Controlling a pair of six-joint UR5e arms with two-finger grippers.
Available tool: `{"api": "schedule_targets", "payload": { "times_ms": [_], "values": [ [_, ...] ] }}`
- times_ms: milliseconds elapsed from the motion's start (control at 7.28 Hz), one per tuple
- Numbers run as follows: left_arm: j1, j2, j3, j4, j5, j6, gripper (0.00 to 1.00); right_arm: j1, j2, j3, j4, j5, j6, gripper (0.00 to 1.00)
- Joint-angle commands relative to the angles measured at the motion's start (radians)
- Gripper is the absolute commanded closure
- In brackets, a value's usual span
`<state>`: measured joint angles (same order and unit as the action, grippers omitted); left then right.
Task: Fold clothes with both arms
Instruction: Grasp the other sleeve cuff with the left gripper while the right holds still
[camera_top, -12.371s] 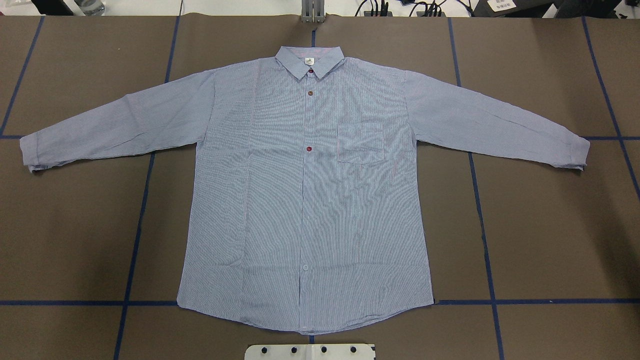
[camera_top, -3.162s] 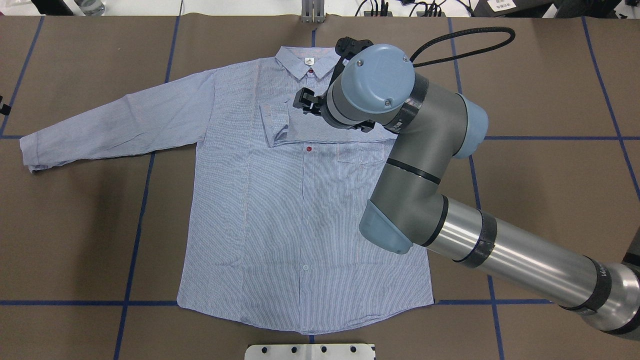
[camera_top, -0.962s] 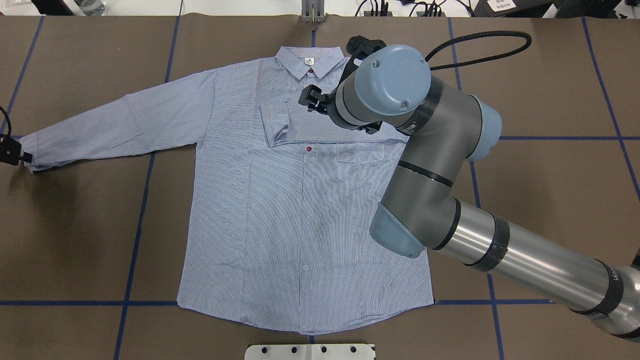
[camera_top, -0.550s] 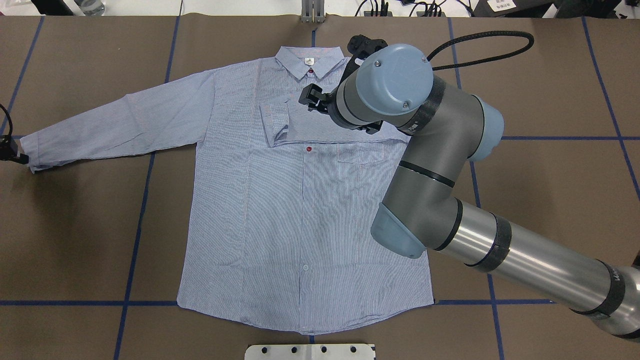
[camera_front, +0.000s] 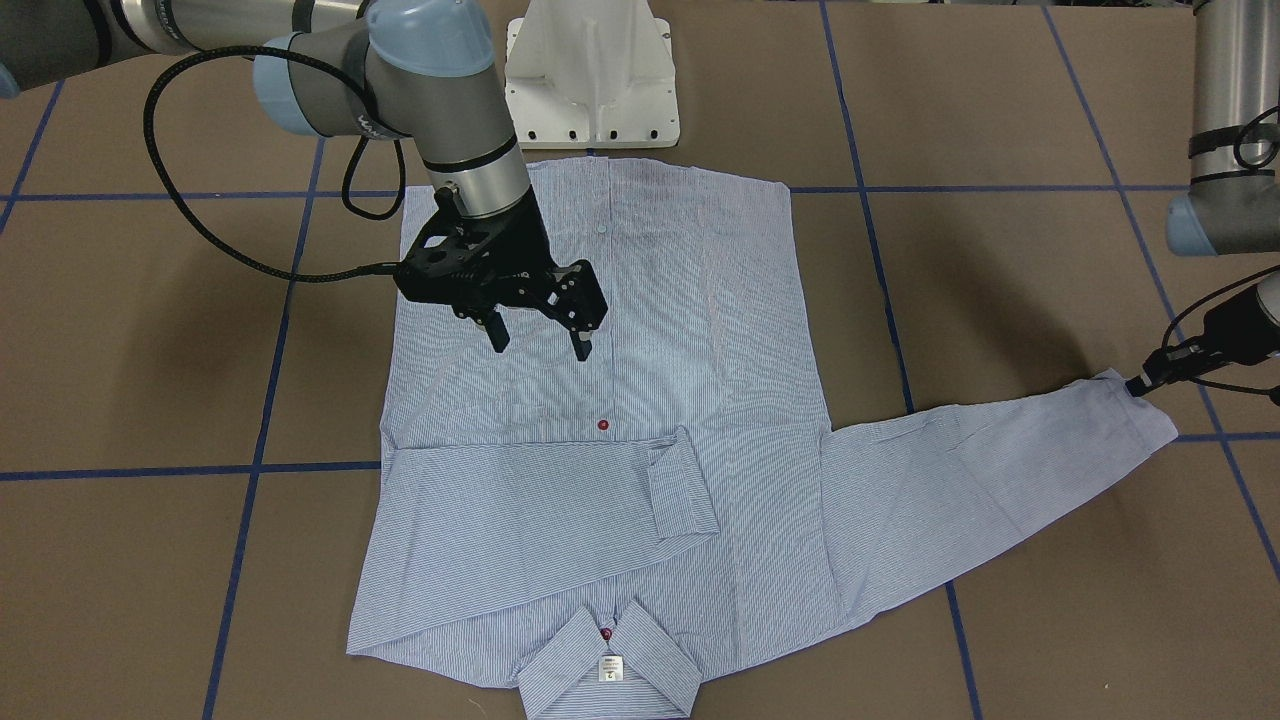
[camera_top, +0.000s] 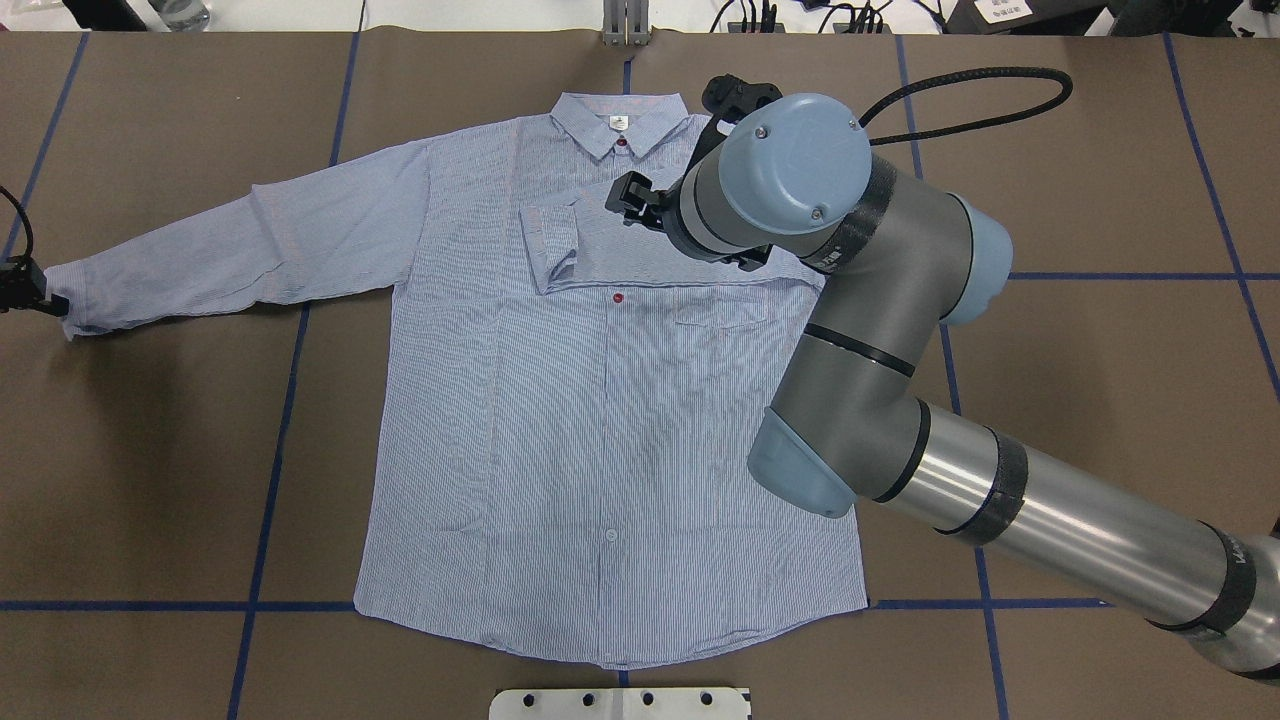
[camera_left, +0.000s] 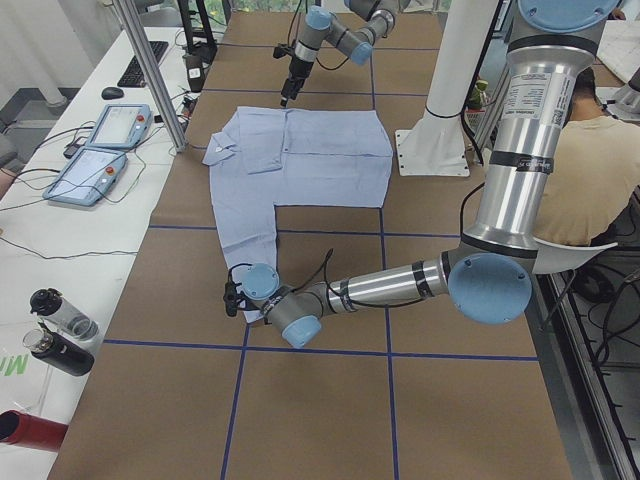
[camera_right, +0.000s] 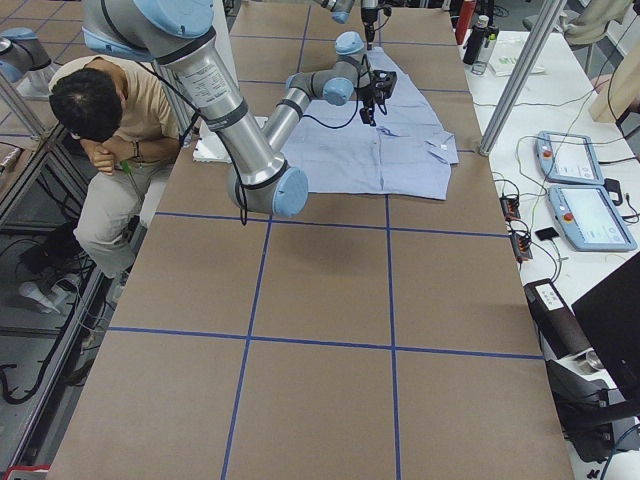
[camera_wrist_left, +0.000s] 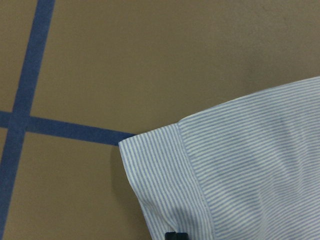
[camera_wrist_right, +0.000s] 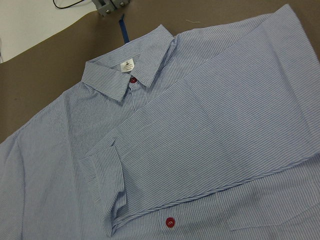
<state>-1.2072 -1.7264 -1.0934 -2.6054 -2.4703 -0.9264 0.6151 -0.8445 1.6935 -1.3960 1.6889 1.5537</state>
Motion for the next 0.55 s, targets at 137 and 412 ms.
{"api": "schedule_targets", "payload": {
  "times_ms": [137, 412],
  "values": [
    [-0.002, -0.004, -0.139, 0.030, -0.071, -0.130, 1.00, 0.003, -0.002, 0.002, 0.000, 0.002, -0.001, 0.00],
    [0.005, -0.109, -0.195, 0.039, -0.070, -0.363, 1.00, 0.020, -0.056, 0.058, -0.002, 0.008, -0.007, 0.00]
  ]
}}
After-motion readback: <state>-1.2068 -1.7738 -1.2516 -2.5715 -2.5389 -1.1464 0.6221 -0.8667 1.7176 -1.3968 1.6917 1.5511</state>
